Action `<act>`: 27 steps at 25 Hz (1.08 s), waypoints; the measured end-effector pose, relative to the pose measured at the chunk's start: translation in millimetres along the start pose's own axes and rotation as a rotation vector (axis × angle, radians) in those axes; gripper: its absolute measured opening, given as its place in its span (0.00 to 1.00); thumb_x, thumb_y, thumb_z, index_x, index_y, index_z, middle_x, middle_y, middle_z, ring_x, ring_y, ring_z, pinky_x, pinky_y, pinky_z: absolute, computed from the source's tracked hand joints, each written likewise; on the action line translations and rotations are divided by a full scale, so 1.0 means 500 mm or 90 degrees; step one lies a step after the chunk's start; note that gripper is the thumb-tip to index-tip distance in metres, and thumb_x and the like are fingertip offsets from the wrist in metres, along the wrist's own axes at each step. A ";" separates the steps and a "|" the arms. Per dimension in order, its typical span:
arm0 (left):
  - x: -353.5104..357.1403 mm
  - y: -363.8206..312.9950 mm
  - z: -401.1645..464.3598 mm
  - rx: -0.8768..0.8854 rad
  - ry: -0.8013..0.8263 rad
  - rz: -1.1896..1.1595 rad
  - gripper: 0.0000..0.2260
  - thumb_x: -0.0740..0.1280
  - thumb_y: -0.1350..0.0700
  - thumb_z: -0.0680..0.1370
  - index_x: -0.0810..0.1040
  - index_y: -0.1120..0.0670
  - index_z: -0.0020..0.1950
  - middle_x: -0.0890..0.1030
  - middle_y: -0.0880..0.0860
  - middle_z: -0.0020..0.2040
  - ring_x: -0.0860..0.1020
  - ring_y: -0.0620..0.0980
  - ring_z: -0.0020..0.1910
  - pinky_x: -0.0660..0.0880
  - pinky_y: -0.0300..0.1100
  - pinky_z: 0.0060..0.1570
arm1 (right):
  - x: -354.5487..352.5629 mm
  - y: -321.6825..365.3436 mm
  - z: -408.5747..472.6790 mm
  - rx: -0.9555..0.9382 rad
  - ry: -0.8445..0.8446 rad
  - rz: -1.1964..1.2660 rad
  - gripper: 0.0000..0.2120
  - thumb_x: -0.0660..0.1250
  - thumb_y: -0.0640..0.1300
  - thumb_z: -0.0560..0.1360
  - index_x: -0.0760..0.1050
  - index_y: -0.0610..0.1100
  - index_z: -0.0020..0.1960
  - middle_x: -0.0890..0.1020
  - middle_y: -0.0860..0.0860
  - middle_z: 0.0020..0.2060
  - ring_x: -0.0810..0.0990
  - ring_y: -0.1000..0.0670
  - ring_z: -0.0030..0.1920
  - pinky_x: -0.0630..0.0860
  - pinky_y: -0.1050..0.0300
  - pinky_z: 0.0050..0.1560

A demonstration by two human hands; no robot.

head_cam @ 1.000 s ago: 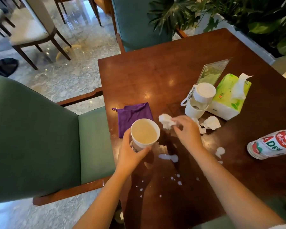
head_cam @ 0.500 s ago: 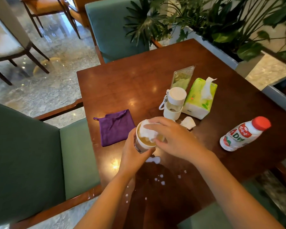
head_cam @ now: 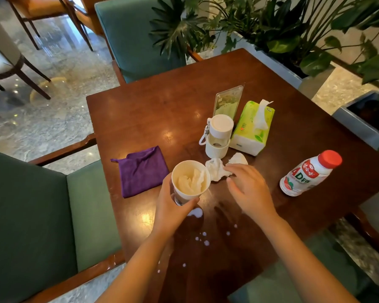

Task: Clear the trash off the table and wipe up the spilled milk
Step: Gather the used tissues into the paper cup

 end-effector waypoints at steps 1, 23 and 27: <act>0.000 0.004 0.001 -0.005 -0.002 0.002 0.35 0.79 0.58 0.66 0.66 0.34 0.63 0.73 0.30 0.59 0.73 0.36 0.61 0.72 0.27 0.53 | 0.021 -0.039 0.012 0.057 0.039 -0.042 0.15 0.63 0.45 0.76 0.75 0.46 0.61 0.78 0.48 0.60 0.72 0.47 0.62 0.65 0.57 0.61; 0.001 0.021 0.014 -0.007 -0.016 0.035 0.33 0.77 0.48 0.65 0.66 0.37 0.65 0.74 0.37 0.61 0.74 0.41 0.62 0.74 0.35 0.56 | 0.015 0.052 0.086 -0.088 -0.061 0.226 0.12 0.72 0.40 0.70 0.81 0.46 0.54 0.80 0.53 0.56 0.75 0.59 0.57 0.68 0.73 0.57; 0.021 -0.001 0.016 -0.001 -0.004 0.006 0.32 0.77 0.49 0.67 0.67 0.39 0.66 0.76 0.40 0.61 0.77 0.44 0.60 0.77 0.40 0.55 | 0.022 0.135 0.045 -0.213 0.062 0.064 0.11 0.70 0.42 0.72 0.80 0.44 0.54 0.80 0.49 0.59 0.76 0.48 0.61 0.76 0.50 0.57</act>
Point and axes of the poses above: each hand's wrist, its own z-axis towards the middle knuckle, its own x-axis out of the palm, y = z × x, the point moved 5 cm from there along z, towards the middle knuckle
